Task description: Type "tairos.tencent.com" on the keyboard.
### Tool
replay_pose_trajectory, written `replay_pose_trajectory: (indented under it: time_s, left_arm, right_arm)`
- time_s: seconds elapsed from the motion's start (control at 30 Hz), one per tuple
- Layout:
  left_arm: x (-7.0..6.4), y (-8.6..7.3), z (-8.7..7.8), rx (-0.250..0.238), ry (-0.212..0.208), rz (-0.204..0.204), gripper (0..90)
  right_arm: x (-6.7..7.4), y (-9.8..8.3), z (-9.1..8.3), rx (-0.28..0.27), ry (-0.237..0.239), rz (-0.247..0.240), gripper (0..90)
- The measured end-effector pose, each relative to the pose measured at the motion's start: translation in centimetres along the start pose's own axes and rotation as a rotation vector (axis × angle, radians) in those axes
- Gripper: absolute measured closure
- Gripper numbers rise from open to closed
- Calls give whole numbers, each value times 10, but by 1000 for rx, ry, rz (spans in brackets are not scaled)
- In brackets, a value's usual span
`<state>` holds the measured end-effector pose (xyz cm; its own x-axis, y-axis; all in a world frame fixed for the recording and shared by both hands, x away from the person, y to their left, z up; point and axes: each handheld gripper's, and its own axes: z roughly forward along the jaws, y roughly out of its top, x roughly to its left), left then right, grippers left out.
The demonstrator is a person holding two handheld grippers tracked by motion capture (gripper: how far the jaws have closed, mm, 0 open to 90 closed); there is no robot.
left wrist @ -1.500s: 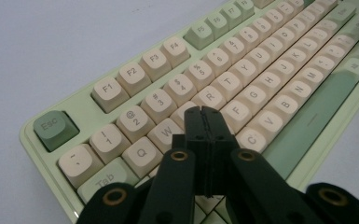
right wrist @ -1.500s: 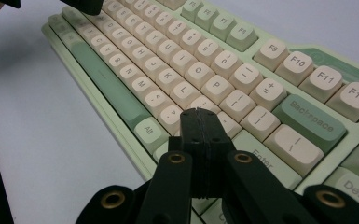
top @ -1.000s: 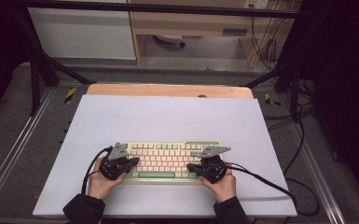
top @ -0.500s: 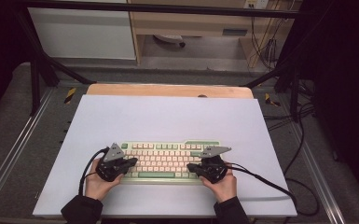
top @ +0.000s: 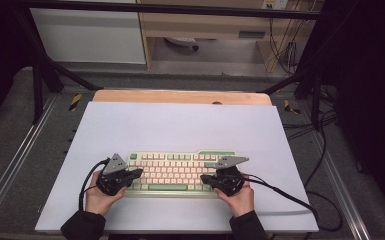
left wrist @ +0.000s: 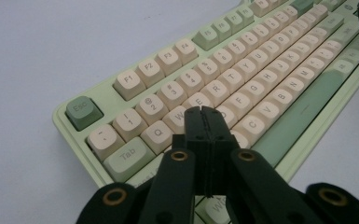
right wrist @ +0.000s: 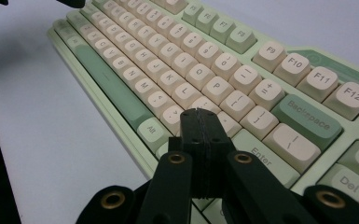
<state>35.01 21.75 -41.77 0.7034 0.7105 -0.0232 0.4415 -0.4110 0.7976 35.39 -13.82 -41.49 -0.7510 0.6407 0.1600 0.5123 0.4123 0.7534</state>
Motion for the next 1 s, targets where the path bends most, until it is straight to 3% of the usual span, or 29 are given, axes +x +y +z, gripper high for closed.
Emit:
replay_pose_trajectory:
  time_s: [0.67,1.0]
  left_arm:
    - [2,-4,-2,2,0,-8,899]
    - [3,-4,-2,1,1,-9,899]
  right_arm:
    - [14,13,23,31,28,-38,900]
    - [12,11,34,48,22,-36,900]
